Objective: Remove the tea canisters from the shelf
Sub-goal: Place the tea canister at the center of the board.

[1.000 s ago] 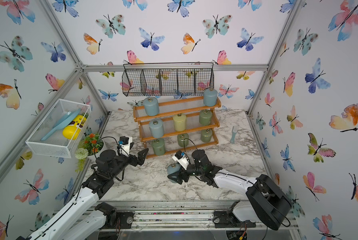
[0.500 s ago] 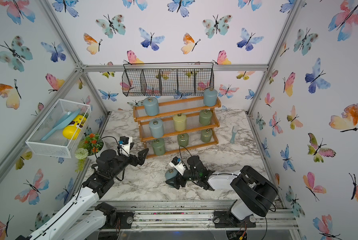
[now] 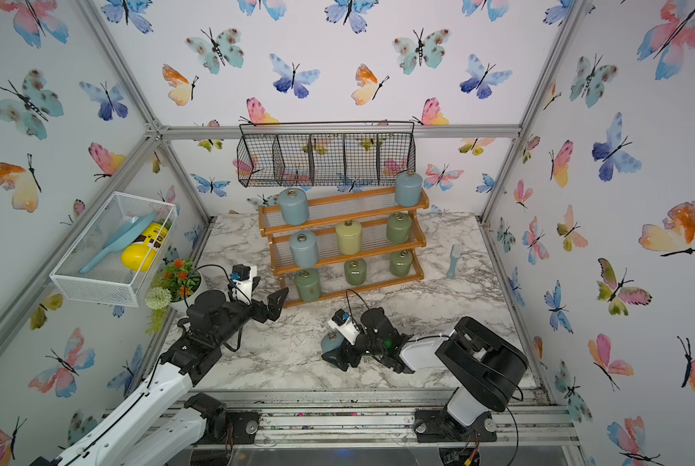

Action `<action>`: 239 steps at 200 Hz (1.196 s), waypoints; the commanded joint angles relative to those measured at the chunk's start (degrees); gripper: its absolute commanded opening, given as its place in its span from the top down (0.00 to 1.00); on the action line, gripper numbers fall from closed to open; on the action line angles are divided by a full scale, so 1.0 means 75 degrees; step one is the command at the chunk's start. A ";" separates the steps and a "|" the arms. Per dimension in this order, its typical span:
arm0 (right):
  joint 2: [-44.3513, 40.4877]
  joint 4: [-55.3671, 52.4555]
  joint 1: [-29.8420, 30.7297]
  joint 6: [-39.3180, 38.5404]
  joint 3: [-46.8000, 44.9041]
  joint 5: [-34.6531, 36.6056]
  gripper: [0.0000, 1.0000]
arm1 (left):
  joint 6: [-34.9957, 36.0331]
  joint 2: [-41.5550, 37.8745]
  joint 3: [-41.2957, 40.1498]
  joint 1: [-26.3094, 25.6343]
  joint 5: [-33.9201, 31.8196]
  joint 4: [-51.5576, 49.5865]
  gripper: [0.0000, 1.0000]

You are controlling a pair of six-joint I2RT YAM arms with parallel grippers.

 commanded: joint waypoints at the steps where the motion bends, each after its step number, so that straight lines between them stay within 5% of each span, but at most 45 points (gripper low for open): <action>1: 0.0045 0.0509 0.0078 -0.0084 -0.0073 0.0168 0.21 | 0.0030 -0.0104 -0.0127 -0.0042 -0.0044 0.0085 0.02; 113: -0.0281 0.0205 0.0175 -0.0029 -0.0212 0.0394 0.03 | 0.0042 -0.0156 -0.0190 -0.0042 -0.0017 0.0091 0.02; 239: -0.0790 -0.0581 0.0185 0.0111 -0.0012 0.0230 0.00 | 0.0194 -0.0257 0.0106 -0.0042 -0.0144 -0.0280 0.02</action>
